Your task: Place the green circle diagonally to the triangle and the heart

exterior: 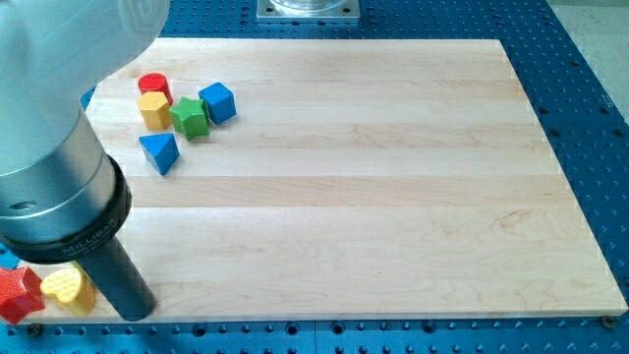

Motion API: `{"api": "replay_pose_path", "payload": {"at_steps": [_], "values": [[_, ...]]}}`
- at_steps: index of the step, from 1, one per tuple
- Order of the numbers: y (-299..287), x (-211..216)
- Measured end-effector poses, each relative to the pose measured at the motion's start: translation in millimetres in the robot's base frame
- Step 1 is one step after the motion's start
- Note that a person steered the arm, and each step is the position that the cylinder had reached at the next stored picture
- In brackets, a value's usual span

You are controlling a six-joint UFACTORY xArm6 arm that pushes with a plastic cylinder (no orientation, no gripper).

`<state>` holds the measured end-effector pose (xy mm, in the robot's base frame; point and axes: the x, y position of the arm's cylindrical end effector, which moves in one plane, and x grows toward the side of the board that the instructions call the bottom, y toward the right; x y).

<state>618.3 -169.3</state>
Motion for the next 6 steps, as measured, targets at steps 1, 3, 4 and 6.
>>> {"api": "replay_pose_path", "payload": {"at_steps": [1,3,4,6], "values": [[-25,-1],[-59,-29],[-59,-68],[-118,-71]]}}
